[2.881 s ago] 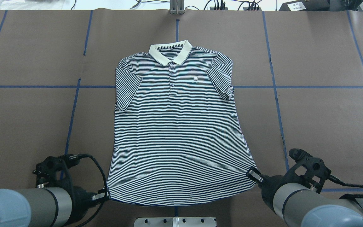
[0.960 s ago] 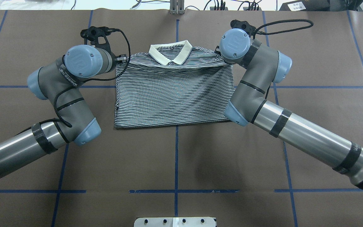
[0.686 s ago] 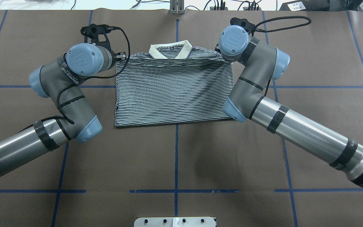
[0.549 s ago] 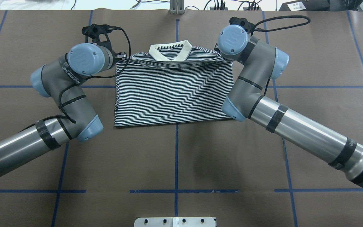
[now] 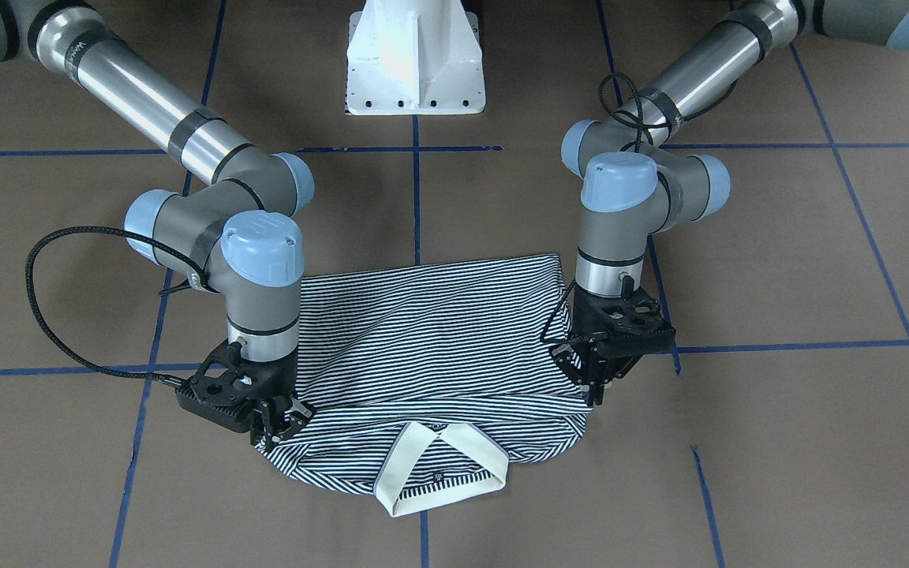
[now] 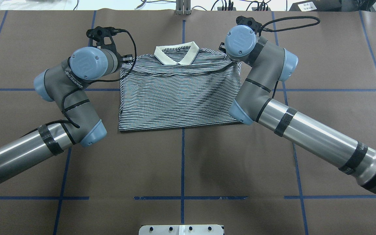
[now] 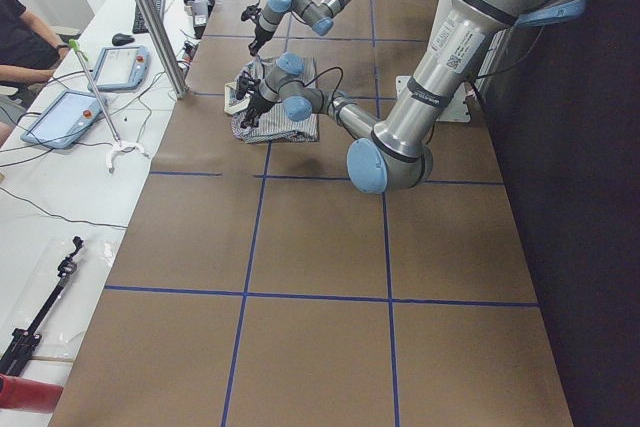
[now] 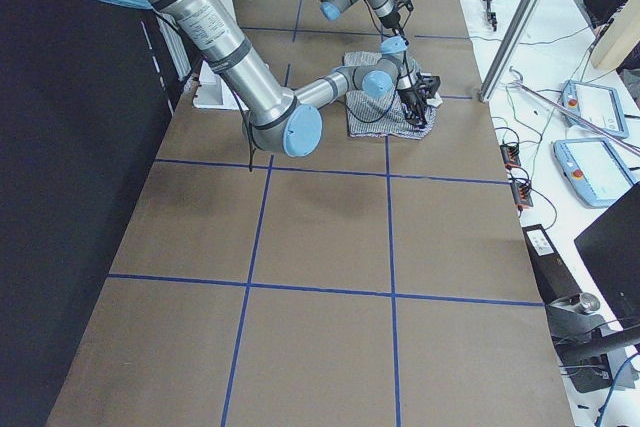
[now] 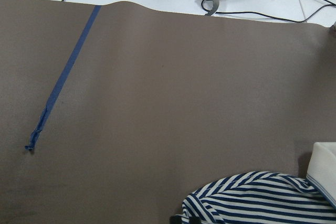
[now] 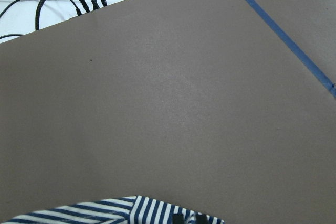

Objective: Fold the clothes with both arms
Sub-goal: 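Lower the hem near the collar and open both grippers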

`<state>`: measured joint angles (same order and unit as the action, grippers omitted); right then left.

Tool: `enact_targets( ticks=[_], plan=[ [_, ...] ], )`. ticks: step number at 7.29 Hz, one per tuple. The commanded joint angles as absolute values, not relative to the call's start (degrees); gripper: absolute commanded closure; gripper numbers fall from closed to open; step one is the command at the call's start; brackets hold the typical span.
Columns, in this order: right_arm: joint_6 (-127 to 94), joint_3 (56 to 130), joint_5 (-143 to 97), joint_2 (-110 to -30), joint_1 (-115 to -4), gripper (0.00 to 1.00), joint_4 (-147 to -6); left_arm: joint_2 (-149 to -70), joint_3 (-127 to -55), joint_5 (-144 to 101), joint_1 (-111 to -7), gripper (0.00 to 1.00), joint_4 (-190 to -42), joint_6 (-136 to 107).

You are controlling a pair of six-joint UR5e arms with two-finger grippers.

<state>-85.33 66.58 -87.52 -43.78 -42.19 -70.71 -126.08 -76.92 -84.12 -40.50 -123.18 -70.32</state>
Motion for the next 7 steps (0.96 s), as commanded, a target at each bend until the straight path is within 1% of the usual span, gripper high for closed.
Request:
enact_targets(
  ticks=[1,2,3,4,5,6,7],
  plan=[
    [-86.13,74.29,-88.76,-46.21,-42.71,0.54,-71.45,-123.85,-76.82,-85.07,-40.69,0.71,-130.32,-70.66],
    [-88.57,84.8,-92.25,-54.41,-42.02,0.51,-71.63,-122.36,-77.34,-88.47,-40.69,0.69,-132.34,-70.84],
    [-91.29,93.95,-92.89,-62.15,-39.58,0.49,-71.63,-122.26,-77.52,-89.29,-40.69,0.68,-132.36,-71.97],
    [-96.89,97.26,-92.55,-65.71,-36.59,0.43,-71.54,-122.08,-77.43,-89.3,-40.78,0.68,-132.45,-72.16],
    [-101.38,97.47,-92.03,-66.44,-34.56,0.41,-71.46,-121.91,-77.43,-89.21,-40.69,0.68,-132.45,-72.25],
    [-101.69,96.86,-89.59,-66.53,-32.71,0.35,-71.54,-121.9,-77.43,-89.21,-40.69,0.68,-132.45,-72.25],
    [-101.69,96.16,-87.99,-66.53,-31.74,0.33,-71.54,-121.9,-77.43,-89.21,-40.61,0.68,-132.45,-72.25]
  ],
)
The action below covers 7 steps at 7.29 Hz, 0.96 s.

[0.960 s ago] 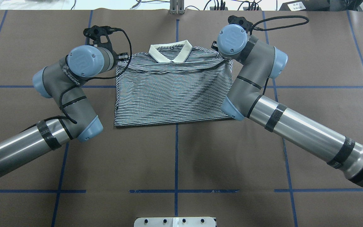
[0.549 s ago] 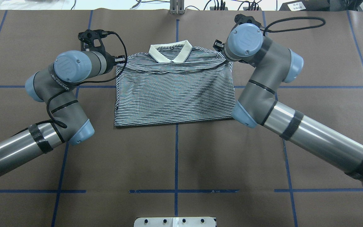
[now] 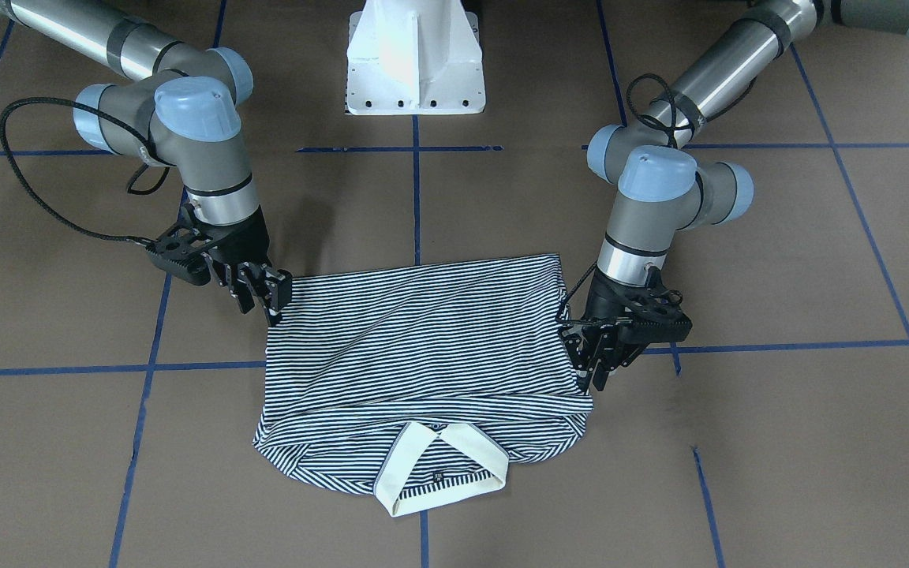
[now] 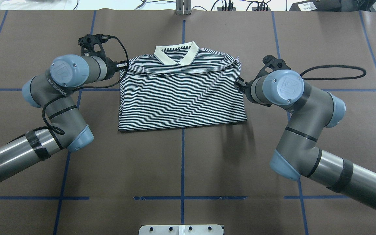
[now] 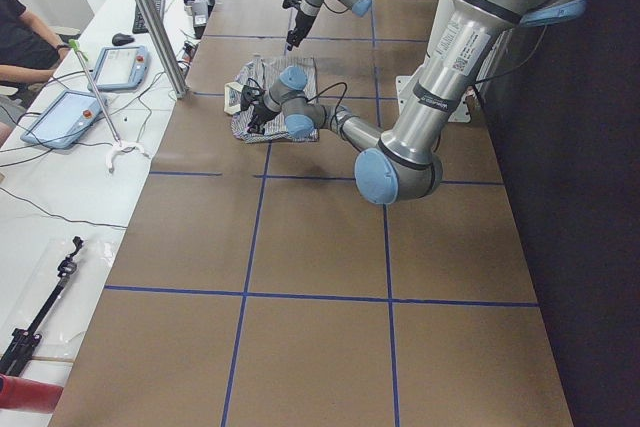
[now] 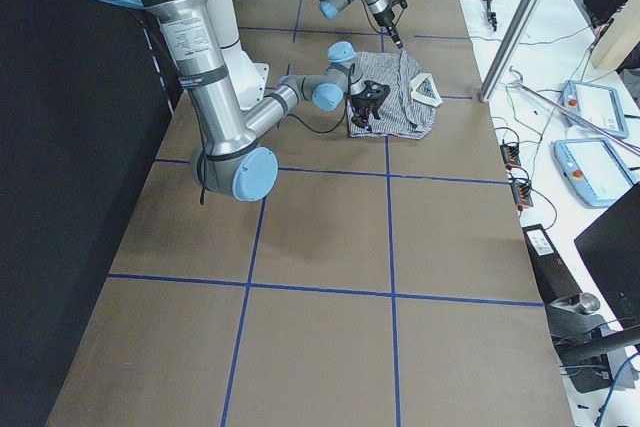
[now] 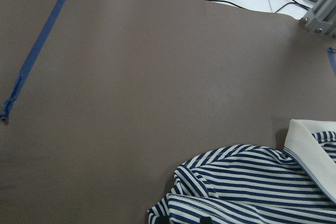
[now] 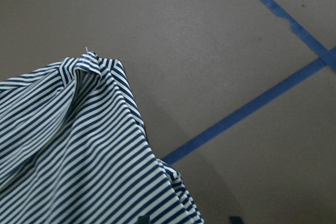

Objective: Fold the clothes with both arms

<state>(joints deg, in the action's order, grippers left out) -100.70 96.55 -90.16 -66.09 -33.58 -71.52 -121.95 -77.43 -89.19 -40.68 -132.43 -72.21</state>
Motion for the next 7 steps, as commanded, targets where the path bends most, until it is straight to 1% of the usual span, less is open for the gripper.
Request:
enact_targets(
  ticks=[1,3,4,5,6,7],
  plan=[
    [-101.95,96.33,-87.98,-66.62,-31.73,0.31,-71.54,-121.99,-77.43,-89.21,-40.61,0.68,-132.45,-72.33],
    [-104.57,96.33,-87.98,-66.71,-30.07,0.31,-71.63,-121.99,-77.43,-89.21,-40.61,0.68,-132.45,-72.6],
    [-104.76,96.94,-88.07,-67.84,-29.28,0.33,-71.54,-121.99,-77.43,-89.21,-40.61,0.68,-132.45,-72.6],
    [-104.77,97.12,-87.98,-68.03,-29.09,0.36,-71.63,-121.99,-77.34,-89.21,-40.61,0.68,-132.54,-72.68],
    [-104.77,97.21,-87.98,-68.2,-29.09,0.54,-71.63,-122.08,-77.34,-89.21,-40.61,0.68,-132.54,-73.56],
    [-104.77,97.21,-87.89,-68.55,-29.0,0.93,-71.54,-122.17,-77.43,-89.21,-40.61,0.68,-132.63,-74.26]
  ],
)
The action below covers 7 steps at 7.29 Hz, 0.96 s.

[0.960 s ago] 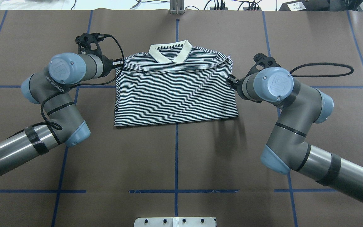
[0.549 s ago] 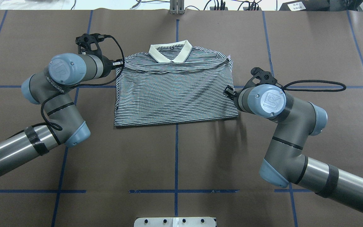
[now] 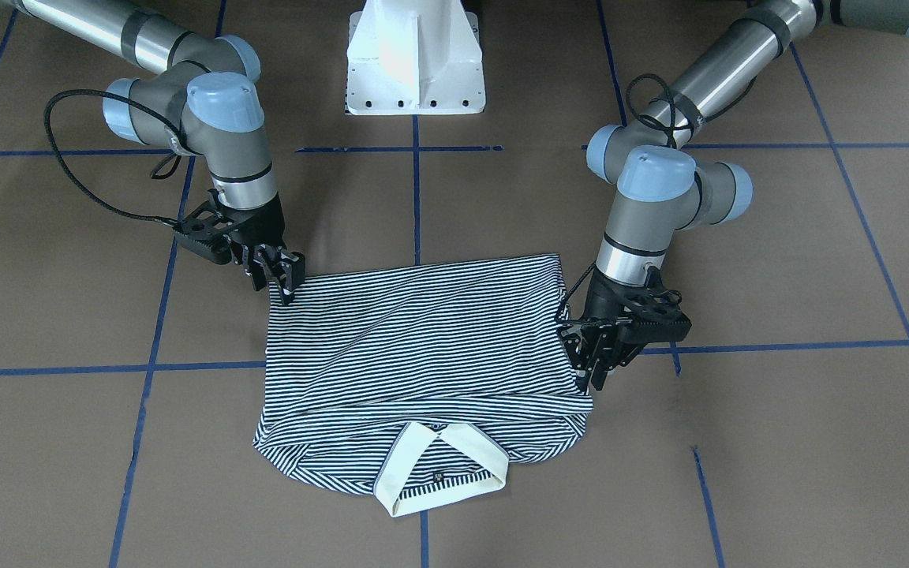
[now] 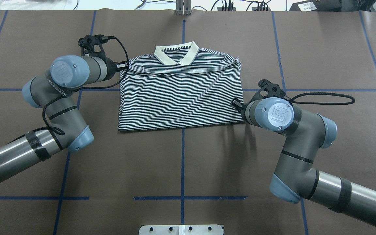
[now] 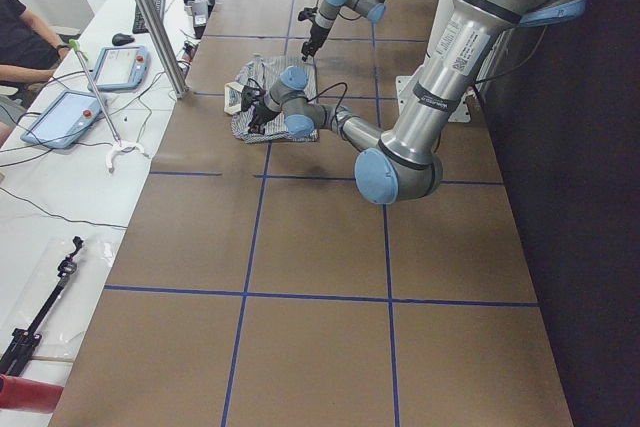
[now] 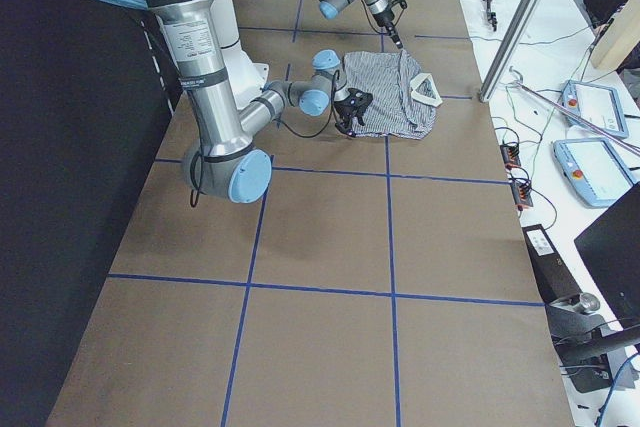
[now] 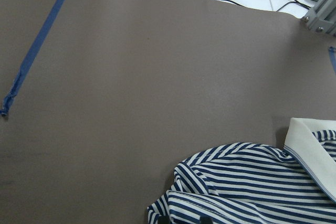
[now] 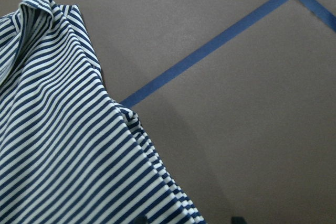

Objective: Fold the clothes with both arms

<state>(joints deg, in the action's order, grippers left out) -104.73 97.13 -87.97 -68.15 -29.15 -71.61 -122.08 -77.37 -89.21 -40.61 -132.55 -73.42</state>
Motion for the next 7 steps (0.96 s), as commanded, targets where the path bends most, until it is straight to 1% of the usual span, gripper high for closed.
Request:
enact_targets(
  ticks=[1,2,3,5,7],
  plan=[
    [-104.77,97.29,-87.28,-69.16,-28.74,1.0,-71.54,-122.34,-77.43,-89.21,-40.52,0.68,-133.15,-75.49],
    [-104.77,98.25,-85.8,-70.13,-27.61,1.0,-71.54,-122.17,-77.52,-89.21,-40.6,0.68,-135.68,-76.02],
    [-104.77,101.66,-85.52,-71.62,-26.55,1.0,-71.72,-122.17,-77.43,-89.21,-40.61,0.68,-136.14,-76.37],
    [-106.68,109.04,-82.99,-76.36,-20.86,1.0,-71.8,-122.34,-77.69,-89.21,-40.61,0.68,-136.32,-76.73],
    [-108.19,122.18,-81.3,-82.15,-12.44,1.0,-80.54,-122.26,-79.79,-89.38,-40.61,0.68,-136.23,-76.9]
  ],
)
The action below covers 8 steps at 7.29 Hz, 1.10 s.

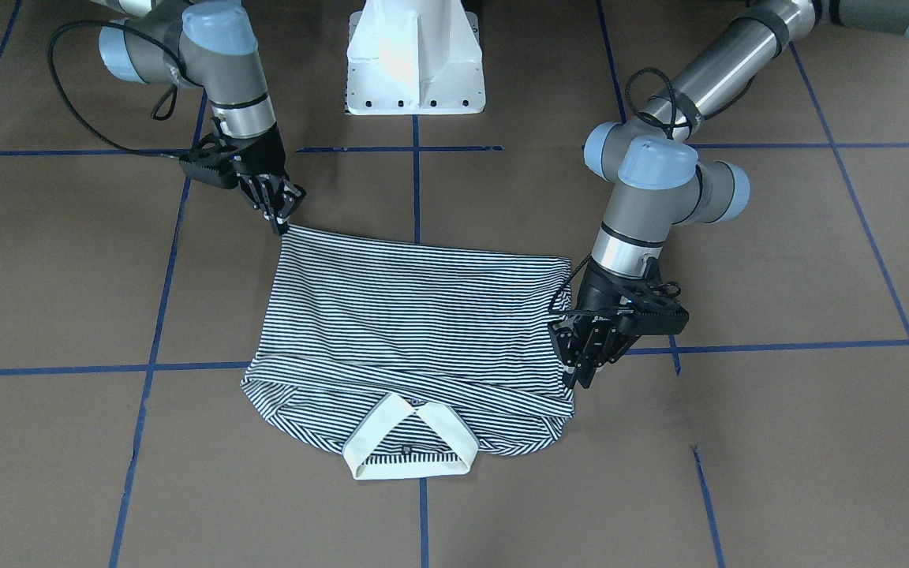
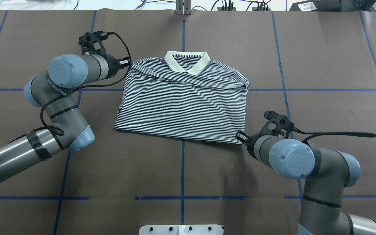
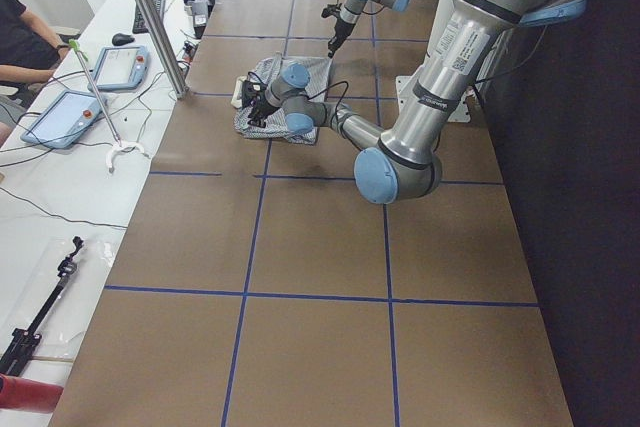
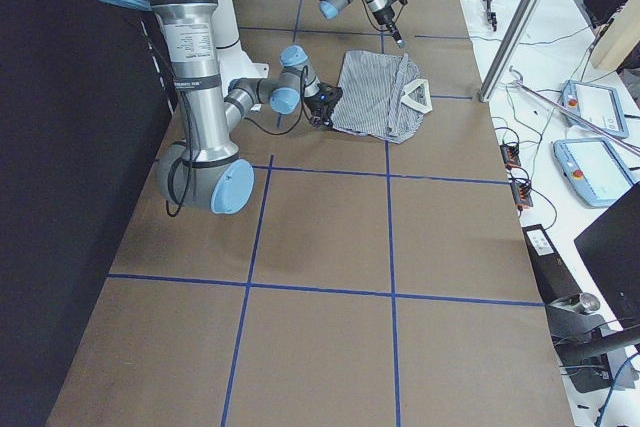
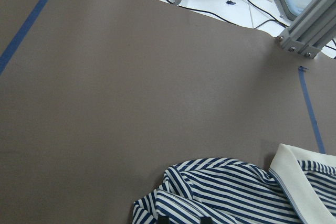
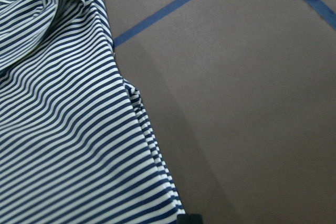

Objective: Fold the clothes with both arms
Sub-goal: 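Drag the folded shirt with the right gripper toward the robot, then release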

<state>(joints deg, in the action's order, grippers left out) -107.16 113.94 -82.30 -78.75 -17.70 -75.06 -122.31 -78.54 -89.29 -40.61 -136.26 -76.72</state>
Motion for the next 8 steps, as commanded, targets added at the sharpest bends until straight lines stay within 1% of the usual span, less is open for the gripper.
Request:
enact_targets(
  ticks=[1,2,3,4,5,6,7,8],
  plan=[
    [-113.15,129.65,-81.56,-83.13,-7.09,1.0,-87.21,-122.17,-81.28,-89.47,-40.61,0.68,-136.23,-77.86],
    [-117.55,136.25,-81.56,-82.97,-1.11,1.0,-93.45,-121.99,-83.56,-91.65,-40.17,0.68,-135.8,-78.05],
    [-120.29,140.06,-81.39,-82.88,4.86,1.0,-97.26,-121.82,-85.41,-95.93,-40.17,0.68,-135.36,-79.18],
    [-120.32,139.58,-81.21,-83.23,8.58,0.69,-98.08,-121.82,-85.95,-97.19,-40.08,0.68,-135.26,-79.36],
    [-120.5,138.96,-78.69,-83.06,9.13,0.01,-98.17,-120.08,-88.05,-97.38,-39.99,0.68,-135.26,-80.76],
    [-120.5,138.96,-77.44,-83.14,7.57,0.0,-98.35,-115.62,-93.46,-100.78,-39.9,0.68,-135.18,-83.38],
    [-120.24,139.04,-77.52,-82.71,3.12,0.0,-98.87,-110.88,-98.91,-102.38,-39.55,0.65,-135.26,-86.28],
    [-119.45,138.96,-77.87,-82.36,-3.19,0.0,-98.79,-107.18,-104.62,-102.13,-36.51,0.64,-133.18,-88.66]
  ],
)
